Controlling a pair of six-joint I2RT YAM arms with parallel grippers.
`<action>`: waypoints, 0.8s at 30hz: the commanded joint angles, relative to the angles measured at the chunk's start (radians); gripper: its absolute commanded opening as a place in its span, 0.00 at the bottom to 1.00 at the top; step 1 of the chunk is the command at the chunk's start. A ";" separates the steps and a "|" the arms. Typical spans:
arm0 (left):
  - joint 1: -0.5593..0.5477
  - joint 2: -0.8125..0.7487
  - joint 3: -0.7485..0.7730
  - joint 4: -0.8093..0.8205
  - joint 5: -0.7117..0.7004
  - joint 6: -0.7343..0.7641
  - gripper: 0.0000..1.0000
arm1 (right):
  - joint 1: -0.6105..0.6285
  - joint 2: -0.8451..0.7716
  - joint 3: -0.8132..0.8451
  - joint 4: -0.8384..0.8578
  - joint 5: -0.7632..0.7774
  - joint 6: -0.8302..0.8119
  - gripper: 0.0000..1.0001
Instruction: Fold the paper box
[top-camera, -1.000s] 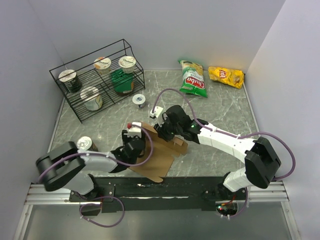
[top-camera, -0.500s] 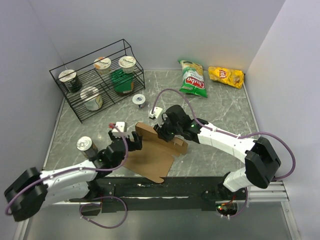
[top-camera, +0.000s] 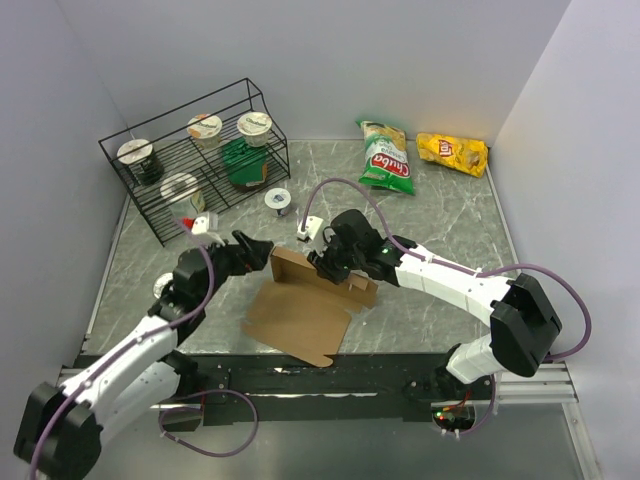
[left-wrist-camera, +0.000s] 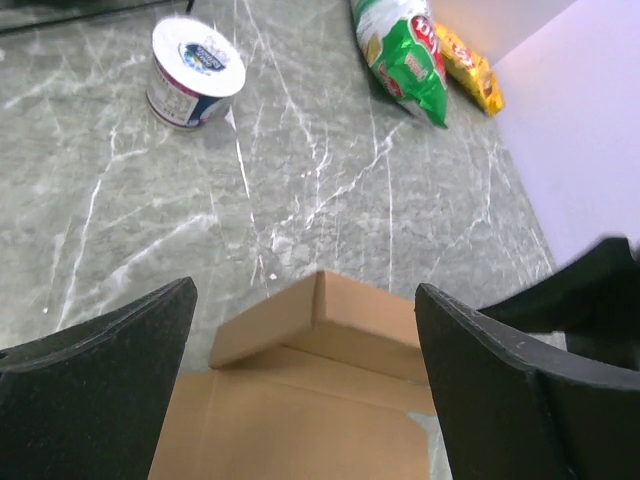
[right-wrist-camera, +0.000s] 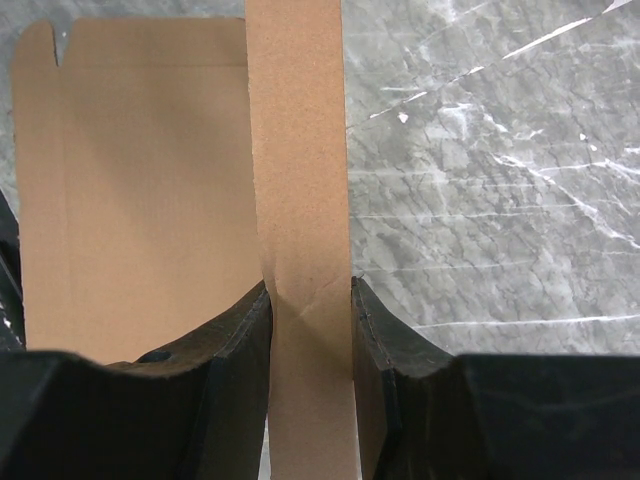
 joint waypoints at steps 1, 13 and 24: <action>0.064 0.115 0.075 0.011 0.217 -0.037 0.98 | 0.003 -0.011 0.009 0.002 0.024 -0.027 0.37; 0.135 0.279 0.081 0.147 0.318 -0.033 0.83 | 0.010 0.001 0.017 0.004 0.032 -0.030 0.37; 0.149 0.336 0.031 0.219 0.364 -0.056 0.58 | 0.015 0.006 0.017 0.008 0.036 -0.024 0.39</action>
